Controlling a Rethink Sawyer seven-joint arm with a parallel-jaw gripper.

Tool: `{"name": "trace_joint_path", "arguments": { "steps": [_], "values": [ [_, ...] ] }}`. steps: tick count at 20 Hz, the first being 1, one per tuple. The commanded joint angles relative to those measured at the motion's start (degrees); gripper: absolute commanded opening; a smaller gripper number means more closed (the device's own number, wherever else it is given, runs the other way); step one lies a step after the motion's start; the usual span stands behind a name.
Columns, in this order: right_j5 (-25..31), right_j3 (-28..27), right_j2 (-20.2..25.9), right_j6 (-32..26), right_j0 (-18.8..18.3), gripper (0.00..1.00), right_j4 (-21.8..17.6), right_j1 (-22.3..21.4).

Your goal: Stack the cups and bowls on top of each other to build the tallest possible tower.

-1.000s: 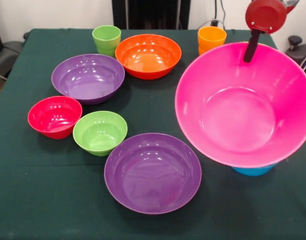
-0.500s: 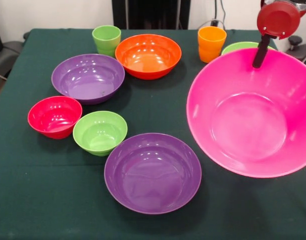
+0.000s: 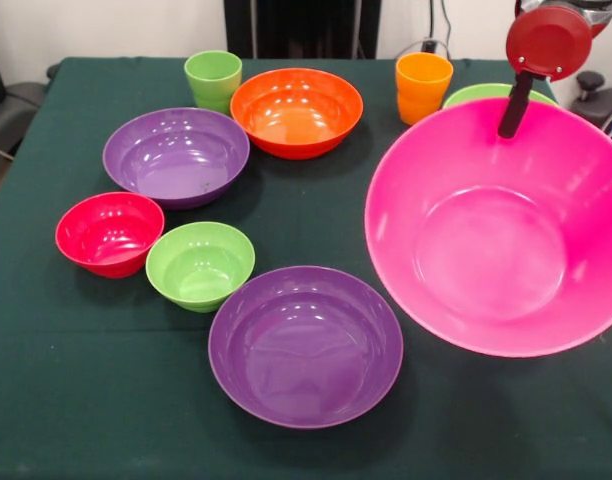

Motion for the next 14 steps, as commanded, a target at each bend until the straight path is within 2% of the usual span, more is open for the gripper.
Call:
{"name": "trace_joint_path", "arguments": {
  "steps": [1,6,14],
  "values": [
    [1.50,2.82,6.67,3.87,-0.50,0.00,-0.51,-0.71],
    [1.93,0.36,6.72,5.46,-1.07,0.00,0.24,0.52],
    [1.76,0.56,6.90,7.11,-0.27,0.00,1.51,0.60]
  ]
}}
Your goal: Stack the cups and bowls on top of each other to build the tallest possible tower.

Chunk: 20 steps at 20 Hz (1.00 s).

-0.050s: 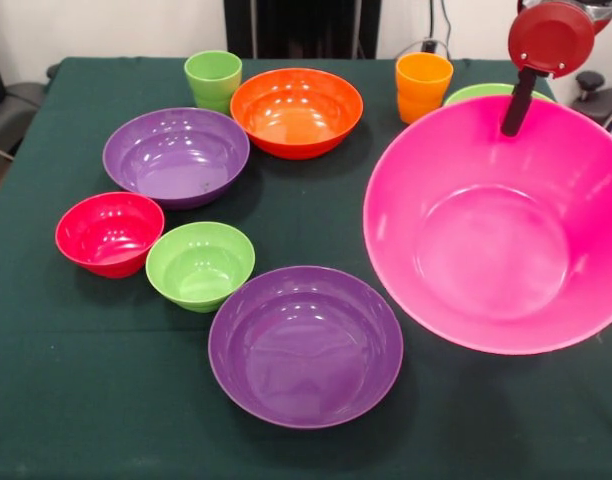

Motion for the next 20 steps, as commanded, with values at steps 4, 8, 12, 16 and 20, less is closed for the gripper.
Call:
{"name": "trace_joint_path", "arguments": {
  "steps": [4,8,12,16,20],
  "values": [
    [2.89,-0.40,6.86,8.03,0.04,1.00,1.11,1.32],
    [5.18,-1.01,6.06,8.37,0.38,1.00,0.36,1.73],
    [6.09,-1.53,6.08,8.18,-0.29,1.00,0.36,1.75],
    [5.38,-0.63,6.48,8.09,0.03,1.00,0.65,1.34],
    [5.32,-0.52,6.60,6.98,-0.59,1.00,0.43,1.01]
  ]
}}
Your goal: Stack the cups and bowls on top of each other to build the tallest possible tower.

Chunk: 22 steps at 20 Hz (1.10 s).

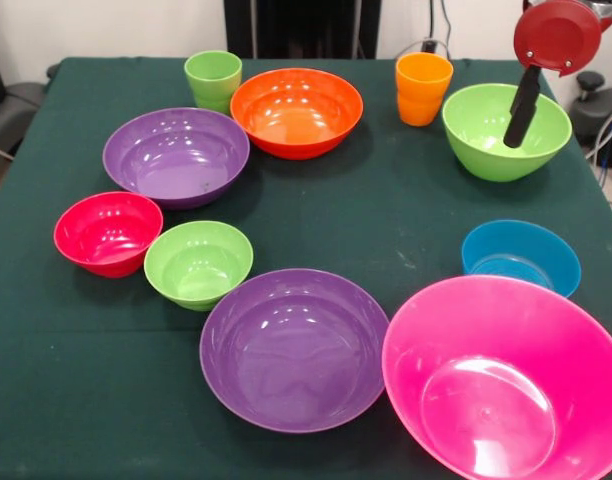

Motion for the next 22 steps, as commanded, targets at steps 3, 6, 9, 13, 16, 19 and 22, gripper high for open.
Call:
{"name": "trace_joint_path", "arguments": {
  "steps": [3,6,9,13,16,19,22],
  "values": [
    [5.67,-0.16,5.96,6.25,-0.43,1.00,-0.74,0.75],
    [6.48,-0.32,5.75,3.99,-1.12,1.00,-1.87,0.32],
    [6.45,1.14,5.38,1.20,-1.77,1.00,-3.37,-0.55],
    [5.43,3.07,5.37,-2.26,-2.33,1.00,-5.02,-1.57],
    [6.01,0.83,5.27,-5.53,-3.21,1.00,-7.56,-0.33],
    [5.66,-1.00,4.94,-7.34,-5.79,1.00,-9.41,0.84],
    [4.15,-1.40,6.11,-8.55,-8.68,1.00,-10.09,0.76]
  ]
}}
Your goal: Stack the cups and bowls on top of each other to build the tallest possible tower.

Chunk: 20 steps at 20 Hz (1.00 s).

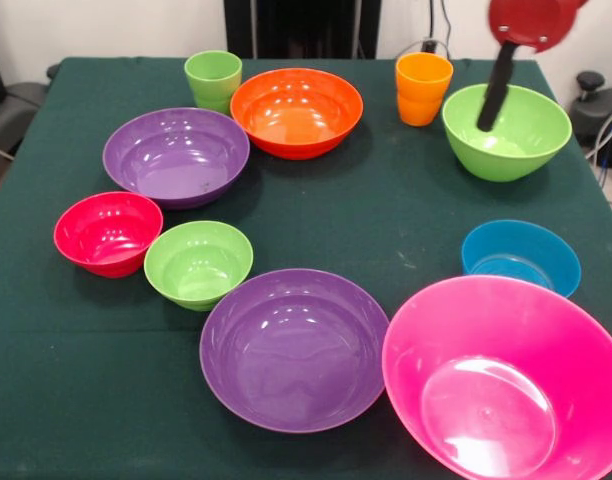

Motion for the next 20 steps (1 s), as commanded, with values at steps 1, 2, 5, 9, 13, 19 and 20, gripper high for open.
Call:
{"name": "trace_joint_path", "arguments": {
  "steps": [1,2,5,9,13,19,20],
  "values": [
    [2.95,0.09,6.83,-9.36,-7.36,1.00,-6.58,2.36],
    [2.99,-0.81,6.99,-9.08,-7.66,1.00,-6.87,2.88],
    [5.61,-4.85,6.56,-7.90,-8.45,1.00,-7.98,4.49],
    [7.23,-9.74,7.58,-7.39,-10.21,1.00,-9.11,6.66],
    [7.93,-14.31,8.26,-6.98,-11.41,1.00,-9.52,8.80],
    [11.99,-25.43,7.40,-2.20,-11.03,1.00,-7.99,15.27],
    [12.11,-26.19,7.30,-2.08,-11.00,1.00,-7.89,15.76]
  ]
}}
